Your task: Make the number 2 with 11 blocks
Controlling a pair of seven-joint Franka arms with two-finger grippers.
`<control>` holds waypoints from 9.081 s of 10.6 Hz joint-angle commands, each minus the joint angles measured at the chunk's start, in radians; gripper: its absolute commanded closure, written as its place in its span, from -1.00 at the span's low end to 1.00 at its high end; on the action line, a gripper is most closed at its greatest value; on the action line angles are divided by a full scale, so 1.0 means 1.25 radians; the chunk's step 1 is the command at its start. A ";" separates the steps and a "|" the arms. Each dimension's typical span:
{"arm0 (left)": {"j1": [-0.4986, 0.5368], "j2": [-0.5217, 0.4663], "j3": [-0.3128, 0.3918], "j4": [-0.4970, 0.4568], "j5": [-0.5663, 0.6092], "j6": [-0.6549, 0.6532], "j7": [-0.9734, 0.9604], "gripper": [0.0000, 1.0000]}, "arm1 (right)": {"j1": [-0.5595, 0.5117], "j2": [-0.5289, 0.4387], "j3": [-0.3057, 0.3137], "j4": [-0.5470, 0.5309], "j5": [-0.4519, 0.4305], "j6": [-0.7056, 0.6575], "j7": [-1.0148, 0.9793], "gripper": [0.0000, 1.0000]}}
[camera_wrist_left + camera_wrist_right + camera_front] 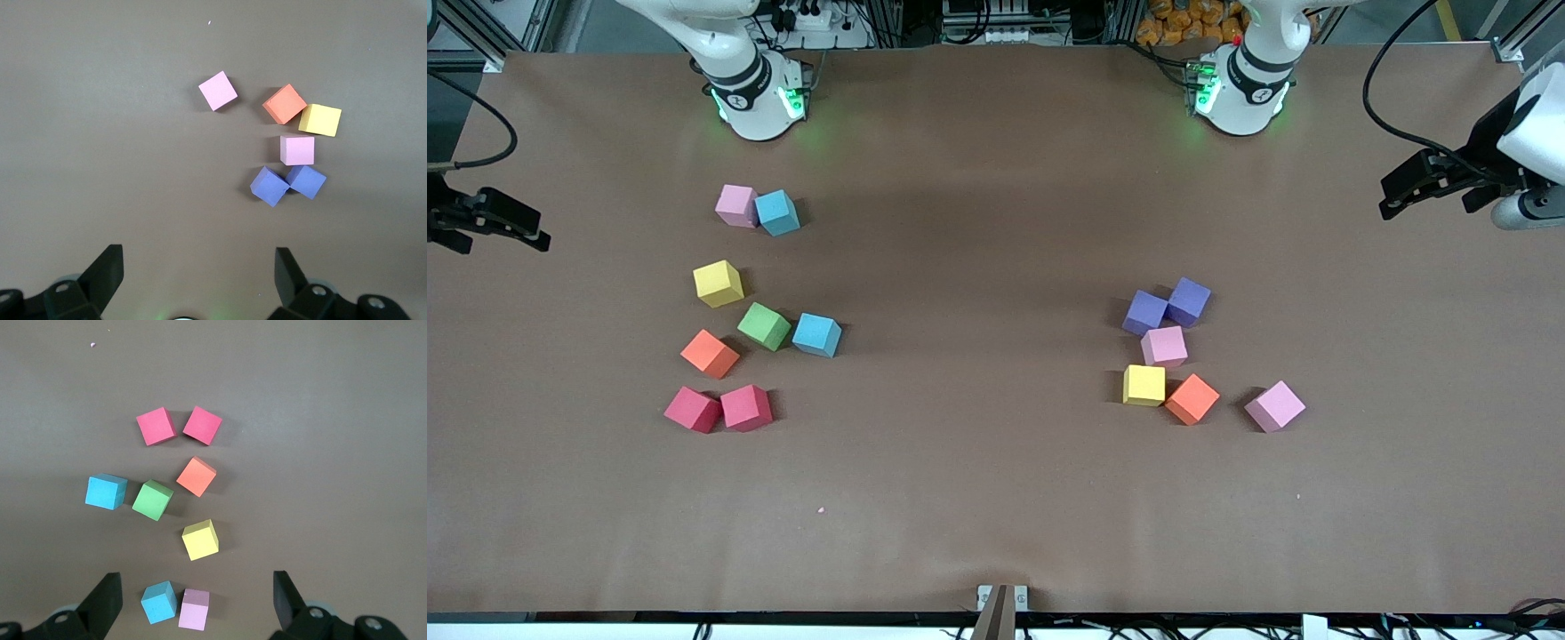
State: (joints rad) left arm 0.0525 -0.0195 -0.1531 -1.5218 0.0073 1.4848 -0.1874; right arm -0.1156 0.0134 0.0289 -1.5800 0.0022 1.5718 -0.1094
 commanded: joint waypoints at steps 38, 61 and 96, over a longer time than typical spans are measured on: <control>-0.172 0.395 -0.112 -0.336 0.035 0.556 -0.920 -1.00 | 0.108 0.512 0.016 -0.069 -0.003 0.657 -0.148 -1.00; -0.260 0.433 -0.309 -0.305 -0.020 0.610 -1.458 0.73 | 0.101 0.554 0.028 -0.097 0.061 0.663 -0.286 -1.00; -0.198 0.303 -0.317 -0.324 -0.012 0.524 -1.511 -1.00 | 0.714 0.053 0.044 -0.686 -0.058 0.762 -0.319 0.05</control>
State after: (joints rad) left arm -0.2749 0.3618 -0.5410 -1.9427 -0.0019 2.1887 -2.1839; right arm 0.7250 0.0457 0.0875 -2.4296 -0.0463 2.4718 -0.5272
